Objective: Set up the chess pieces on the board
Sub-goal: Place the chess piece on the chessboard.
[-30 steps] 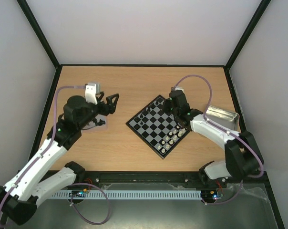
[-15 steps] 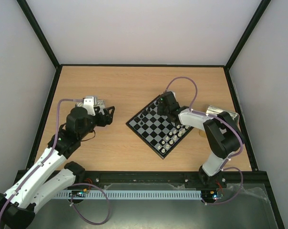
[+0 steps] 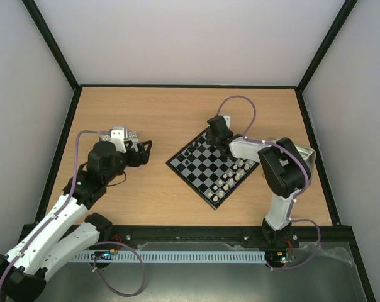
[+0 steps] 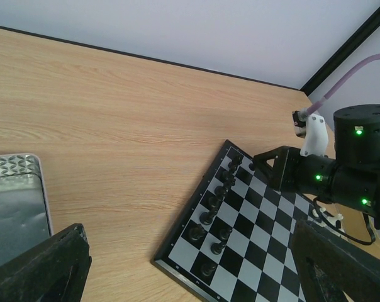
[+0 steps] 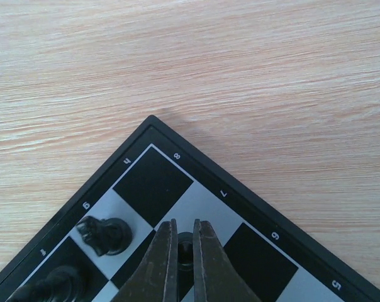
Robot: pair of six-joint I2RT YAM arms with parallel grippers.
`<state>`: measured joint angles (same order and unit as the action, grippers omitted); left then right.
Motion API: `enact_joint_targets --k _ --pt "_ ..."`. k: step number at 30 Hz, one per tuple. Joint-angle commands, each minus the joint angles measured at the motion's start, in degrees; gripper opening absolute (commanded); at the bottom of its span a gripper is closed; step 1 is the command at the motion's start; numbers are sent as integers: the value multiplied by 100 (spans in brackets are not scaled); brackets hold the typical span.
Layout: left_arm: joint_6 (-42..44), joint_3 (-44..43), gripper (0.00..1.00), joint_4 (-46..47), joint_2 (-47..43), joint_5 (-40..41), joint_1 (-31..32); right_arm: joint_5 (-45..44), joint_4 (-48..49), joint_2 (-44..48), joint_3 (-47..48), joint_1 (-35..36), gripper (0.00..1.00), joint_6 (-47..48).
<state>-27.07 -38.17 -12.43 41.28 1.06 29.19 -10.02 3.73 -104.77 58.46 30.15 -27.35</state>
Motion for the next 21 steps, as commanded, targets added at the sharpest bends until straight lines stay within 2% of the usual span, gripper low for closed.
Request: enact_joint_targets --k 1,13,21 --pt "0 20 89 82 8 -44 -27 -189 94 -268 232 -53 2 28" --pt "18 1 89 83 87 -49 -34 -288 55 -455 337 -115 10 3" --pt "-50 -17 89 35 75 104 -36 -233 -175 -20 381 -115 26 -33"
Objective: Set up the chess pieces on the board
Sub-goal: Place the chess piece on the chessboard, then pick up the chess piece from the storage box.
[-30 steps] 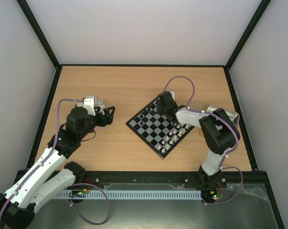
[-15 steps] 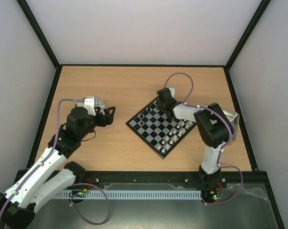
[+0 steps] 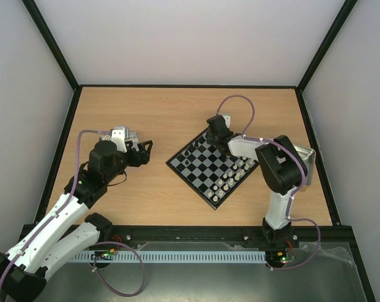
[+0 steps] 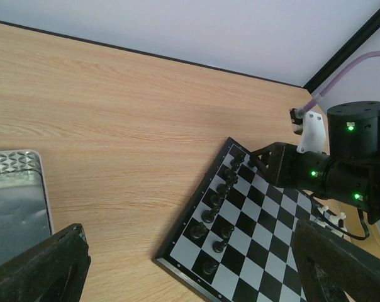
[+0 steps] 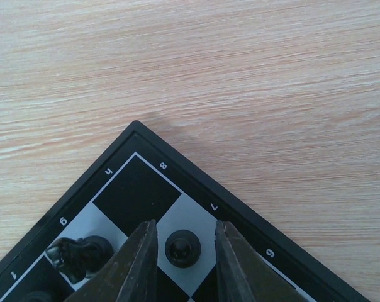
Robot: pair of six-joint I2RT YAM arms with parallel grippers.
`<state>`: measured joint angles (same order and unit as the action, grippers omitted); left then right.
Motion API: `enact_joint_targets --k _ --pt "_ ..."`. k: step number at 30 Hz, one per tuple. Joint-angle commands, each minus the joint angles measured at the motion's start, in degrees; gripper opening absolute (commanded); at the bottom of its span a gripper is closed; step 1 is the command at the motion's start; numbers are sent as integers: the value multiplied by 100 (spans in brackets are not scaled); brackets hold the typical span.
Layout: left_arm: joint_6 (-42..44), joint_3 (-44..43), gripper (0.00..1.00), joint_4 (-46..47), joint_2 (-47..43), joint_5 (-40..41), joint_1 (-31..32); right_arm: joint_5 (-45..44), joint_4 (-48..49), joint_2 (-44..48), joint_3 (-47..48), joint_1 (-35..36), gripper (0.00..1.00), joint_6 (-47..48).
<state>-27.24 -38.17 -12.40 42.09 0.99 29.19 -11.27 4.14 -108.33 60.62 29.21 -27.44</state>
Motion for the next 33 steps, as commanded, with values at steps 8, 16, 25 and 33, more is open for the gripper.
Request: enact_joint_targets --k 8,16,25,33 --pt "-621 -290 87 -452 425 859 -170 104 -581 1152 147 -21 37 -296" --pt "-927 -830 63 -1433 2070 55 -1581 1204 -834 1957 -64 -21 36 -506" --pt "41 -1804 50 -2306 4150 -333 -2242 1878 -602 2461 -494 -13 35 -798" --pt "179 -2343 47 -2577 5365 -339 -2242 2055 -492 2703 -786 -14 35 -770"
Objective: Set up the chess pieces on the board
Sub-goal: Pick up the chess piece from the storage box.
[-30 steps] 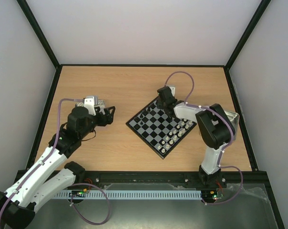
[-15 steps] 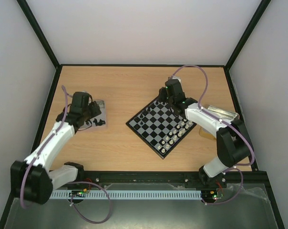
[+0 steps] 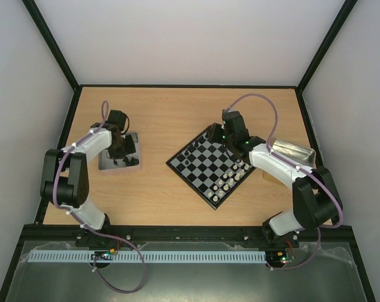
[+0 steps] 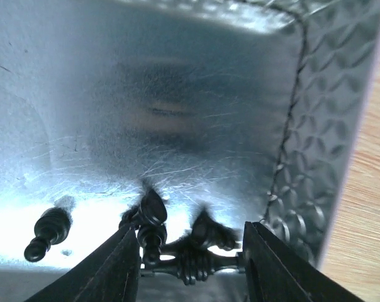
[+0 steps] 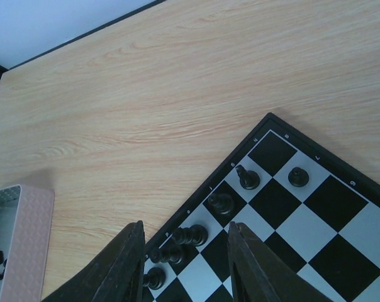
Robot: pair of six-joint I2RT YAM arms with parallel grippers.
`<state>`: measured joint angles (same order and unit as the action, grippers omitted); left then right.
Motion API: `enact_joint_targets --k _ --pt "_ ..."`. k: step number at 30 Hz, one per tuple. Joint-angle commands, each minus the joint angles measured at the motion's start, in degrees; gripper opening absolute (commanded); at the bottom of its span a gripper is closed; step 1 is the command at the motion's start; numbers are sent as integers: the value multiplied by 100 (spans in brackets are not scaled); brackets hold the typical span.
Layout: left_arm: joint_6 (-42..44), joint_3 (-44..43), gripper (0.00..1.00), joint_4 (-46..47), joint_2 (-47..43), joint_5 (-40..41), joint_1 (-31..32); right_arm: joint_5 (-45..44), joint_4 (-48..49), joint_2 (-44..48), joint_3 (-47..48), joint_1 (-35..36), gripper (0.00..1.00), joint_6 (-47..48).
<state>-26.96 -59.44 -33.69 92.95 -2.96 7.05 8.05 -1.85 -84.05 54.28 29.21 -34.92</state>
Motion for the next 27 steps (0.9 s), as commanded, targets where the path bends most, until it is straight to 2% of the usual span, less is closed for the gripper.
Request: enact_joint_targets --k 1,4,7,14,19,27 --pt "152 -236 48 -493 330 121 -31 120 126 302 -186 -12 35 -23" --pt "169 -231 47 -580 475 275 -28 143 147 352 -271 -13 35 -5" --pt "253 -174 37 -610 617 222 -28 129 142 387 -326 -20 35 2" --pt "332 -155 26 -564 892 151 -28 145 176 427 -366 -17 34 -48" --pt "373 -184 24 -592 947 188 -28 128 184 482 -381 -12 34 -69" --pt "325 -200 6 -571 661 255 -28 143 193 525 -394 -15 33 -116"
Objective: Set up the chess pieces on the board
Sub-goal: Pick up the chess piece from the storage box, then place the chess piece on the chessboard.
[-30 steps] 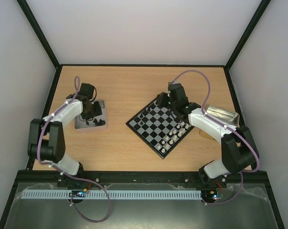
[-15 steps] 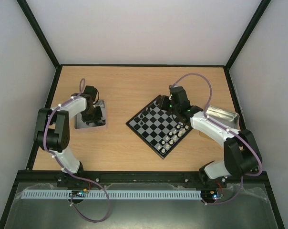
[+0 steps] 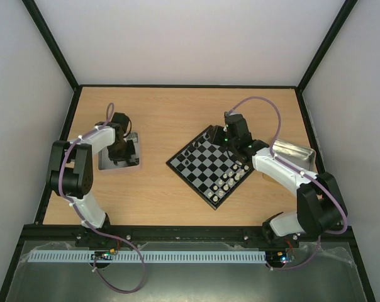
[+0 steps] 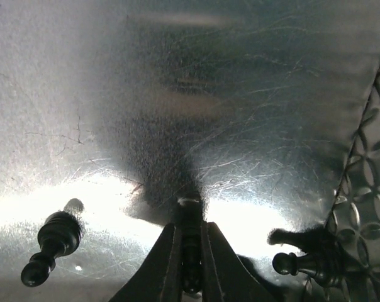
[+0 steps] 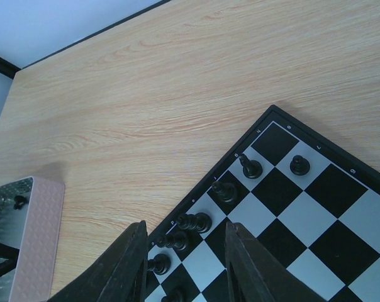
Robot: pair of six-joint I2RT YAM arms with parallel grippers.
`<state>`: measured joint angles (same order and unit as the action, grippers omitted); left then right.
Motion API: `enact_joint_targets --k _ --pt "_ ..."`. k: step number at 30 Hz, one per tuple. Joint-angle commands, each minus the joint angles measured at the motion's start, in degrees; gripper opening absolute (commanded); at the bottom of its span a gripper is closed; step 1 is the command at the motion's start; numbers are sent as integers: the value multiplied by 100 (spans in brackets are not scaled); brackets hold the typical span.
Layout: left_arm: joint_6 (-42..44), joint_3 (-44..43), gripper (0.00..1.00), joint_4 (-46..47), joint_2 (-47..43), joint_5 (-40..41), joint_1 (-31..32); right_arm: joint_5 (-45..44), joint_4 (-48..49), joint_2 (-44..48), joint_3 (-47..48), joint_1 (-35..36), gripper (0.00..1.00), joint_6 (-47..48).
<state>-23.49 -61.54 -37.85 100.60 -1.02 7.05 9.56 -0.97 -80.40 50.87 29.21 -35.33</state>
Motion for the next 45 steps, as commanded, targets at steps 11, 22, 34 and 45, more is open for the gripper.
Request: enact_joint_targets --k 11,22,34,45 --pt "-168 -80 4 -152 -632 244 -28 16 123 252 -81 -12 32 -78" --pt "-19 -234 5 -125 -1349 -642 275 466 309 309 -116 -13 33 -241" --pt "-237 -2051 5 -647 -188 -433 2947 -1982 66 1557 -810 -17 35 -747" --pt "-164 -4312 7 -1526 1903 81 3810 -3239 -214 2814 -1579 -21 38 -930"
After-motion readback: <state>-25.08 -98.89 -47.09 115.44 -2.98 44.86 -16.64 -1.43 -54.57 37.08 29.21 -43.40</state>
